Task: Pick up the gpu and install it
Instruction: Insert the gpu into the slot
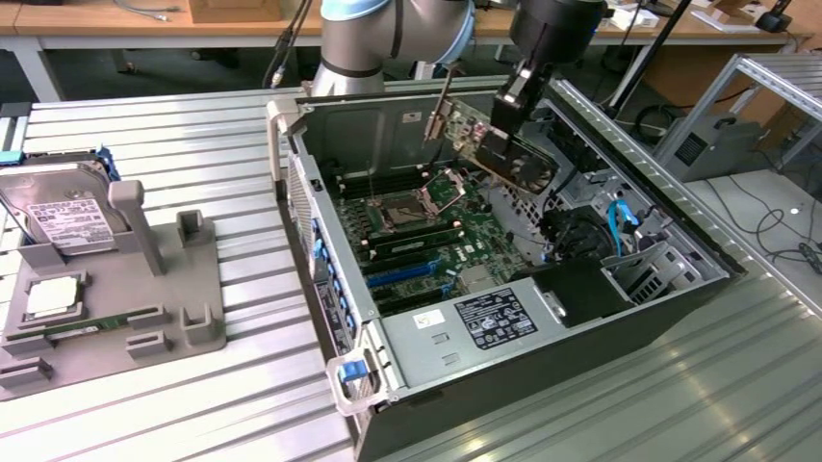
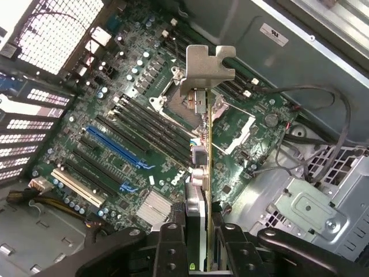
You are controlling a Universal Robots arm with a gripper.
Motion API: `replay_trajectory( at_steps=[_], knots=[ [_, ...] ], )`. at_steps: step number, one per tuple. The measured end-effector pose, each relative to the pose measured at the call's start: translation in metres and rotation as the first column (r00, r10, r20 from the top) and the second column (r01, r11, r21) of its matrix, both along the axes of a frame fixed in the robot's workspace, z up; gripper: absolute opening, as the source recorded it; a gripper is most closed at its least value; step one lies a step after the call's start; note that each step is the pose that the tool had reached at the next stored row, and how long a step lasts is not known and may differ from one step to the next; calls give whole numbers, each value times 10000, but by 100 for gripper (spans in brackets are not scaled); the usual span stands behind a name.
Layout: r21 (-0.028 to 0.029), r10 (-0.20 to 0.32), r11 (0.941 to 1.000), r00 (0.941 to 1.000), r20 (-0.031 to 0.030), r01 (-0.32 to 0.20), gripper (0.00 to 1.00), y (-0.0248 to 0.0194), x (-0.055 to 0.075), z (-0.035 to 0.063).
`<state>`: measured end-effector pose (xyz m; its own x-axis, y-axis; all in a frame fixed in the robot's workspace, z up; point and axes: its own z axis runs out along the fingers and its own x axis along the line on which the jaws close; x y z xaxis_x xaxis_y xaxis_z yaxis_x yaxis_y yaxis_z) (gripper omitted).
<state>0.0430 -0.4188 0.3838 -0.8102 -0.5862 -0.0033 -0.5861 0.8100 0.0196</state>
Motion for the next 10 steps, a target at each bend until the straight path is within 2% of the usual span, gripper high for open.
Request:
replay_trajectory(
  at_steps=[7,10],
  knots=[
    [0,695,9976,9976,0,-695,27,0,0,0],
    [0,1235,9924,9924,0,-1235,27,0,0,-1]
  ],
)
